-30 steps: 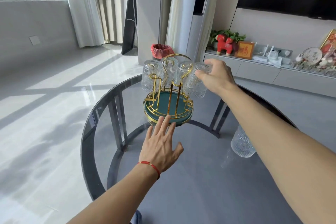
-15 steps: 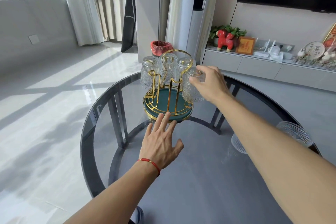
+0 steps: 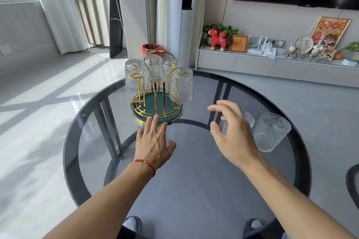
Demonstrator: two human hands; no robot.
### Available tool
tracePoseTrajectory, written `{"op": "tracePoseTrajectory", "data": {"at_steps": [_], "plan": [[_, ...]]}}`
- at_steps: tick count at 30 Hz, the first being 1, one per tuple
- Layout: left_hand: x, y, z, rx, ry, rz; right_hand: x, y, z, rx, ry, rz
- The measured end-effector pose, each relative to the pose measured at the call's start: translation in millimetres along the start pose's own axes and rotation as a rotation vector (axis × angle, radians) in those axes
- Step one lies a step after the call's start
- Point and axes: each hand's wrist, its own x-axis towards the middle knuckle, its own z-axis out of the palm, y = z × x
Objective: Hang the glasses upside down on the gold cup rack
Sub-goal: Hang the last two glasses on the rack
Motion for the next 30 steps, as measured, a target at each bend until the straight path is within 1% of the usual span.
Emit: {"op": "tracePoseTrajectory", "data": {"at_steps": [3,4,6,8,9,11,13,16,20,25,27,28,30], "plan": [[-2,16,-5,-0.036,-0.028,-0.045,-16,10,-15,0.052,0.053,0.096],[-4,21,-7,-0.043,-0.024,-0.034,-18,12,-20,0.056,0.07,0.123],[-8,35,-11,-0.089,-0.009,0.049,-19,16,-28,0.052,0.099,0.155],[-13,54,-17,-0.241,-0.011,0.156,-19,20,-35,0.048,0.121,0.18],[-16,66,-20,-0.336,-0.024,0.181,-20,23,-40,0.042,0.135,0.195],[-18,93,-24,-0.516,-0.066,0.178,-20,26,-51,0.038,0.188,0.218],[-14,119,-27,-0.643,-0.108,0.151,-19,30,-62,0.093,0.268,0.263],[4,153,-29,-0.707,-0.149,0.102,-19,33,-76,0.15,0.342,0.368],[23,179,-21,-0.65,-0.192,0.104,-22,36,-84,0.149,0.306,0.475],[23,177,-14,-0.639,-0.057,0.066,-23,38,-86,0.119,0.257,0.489],[16,170,-15,-0.659,-0.044,0.064,-23,38,-85,0.107,0.224,0.487],[10,164,-17,-0.679,-0.045,0.056,-23,38,-84,0.123,0.189,0.49],[-4,150,-20,-0.735,-0.06,0.014,-22,38,-81,0.236,0.052,0.518]]}}
